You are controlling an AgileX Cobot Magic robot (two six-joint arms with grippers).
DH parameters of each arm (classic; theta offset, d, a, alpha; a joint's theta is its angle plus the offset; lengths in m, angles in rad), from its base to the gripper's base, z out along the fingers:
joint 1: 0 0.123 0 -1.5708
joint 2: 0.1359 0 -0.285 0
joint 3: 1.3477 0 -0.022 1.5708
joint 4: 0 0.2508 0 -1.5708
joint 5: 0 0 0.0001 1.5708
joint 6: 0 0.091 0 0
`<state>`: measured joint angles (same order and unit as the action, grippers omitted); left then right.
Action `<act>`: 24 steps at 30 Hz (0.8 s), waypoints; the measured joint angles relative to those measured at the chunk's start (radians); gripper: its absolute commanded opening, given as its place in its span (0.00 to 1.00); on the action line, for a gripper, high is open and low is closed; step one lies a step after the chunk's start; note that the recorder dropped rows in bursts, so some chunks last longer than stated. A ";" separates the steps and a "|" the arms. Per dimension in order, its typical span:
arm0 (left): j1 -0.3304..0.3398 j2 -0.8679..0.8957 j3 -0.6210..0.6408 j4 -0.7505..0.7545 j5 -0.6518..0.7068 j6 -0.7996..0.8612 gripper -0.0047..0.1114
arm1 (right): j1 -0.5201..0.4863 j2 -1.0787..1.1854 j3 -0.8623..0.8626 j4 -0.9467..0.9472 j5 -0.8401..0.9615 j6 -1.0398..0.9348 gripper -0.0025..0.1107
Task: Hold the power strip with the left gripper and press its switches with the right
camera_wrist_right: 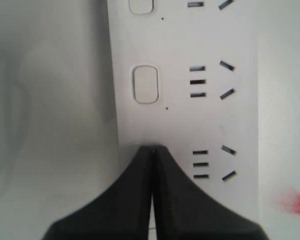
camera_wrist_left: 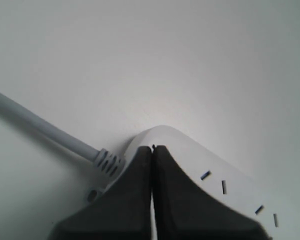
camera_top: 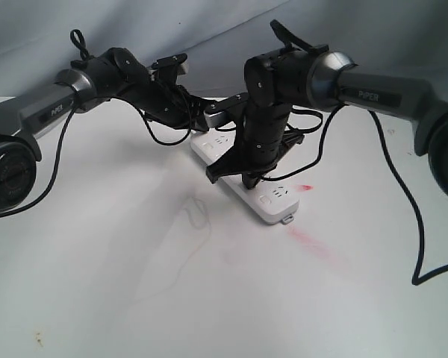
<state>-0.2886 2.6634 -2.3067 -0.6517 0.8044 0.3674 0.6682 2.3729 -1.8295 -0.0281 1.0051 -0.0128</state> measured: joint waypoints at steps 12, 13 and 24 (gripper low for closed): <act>0.000 0.000 0.000 0.000 0.000 0.002 0.04 | 0.009 0.048 -0.099 -0.016 0.102 0.013 0.02; 0.000 0.000 0.000 0.000 0.000 0.002 0.04 | 0.009 0.048 -0.099 -0.016 0.102 0.013 0.02; 0.000 0.000 0.000 0.000 0.000 0.002 0.04 | 0.009 0.085 -0.185 -0.006 0.172 0.002 0.02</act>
<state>-0.2886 2.6634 -2.3067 -0.6517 0.8044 0.3691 0.6768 2.4578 -2.0149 -0.0338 1.1767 -0.0109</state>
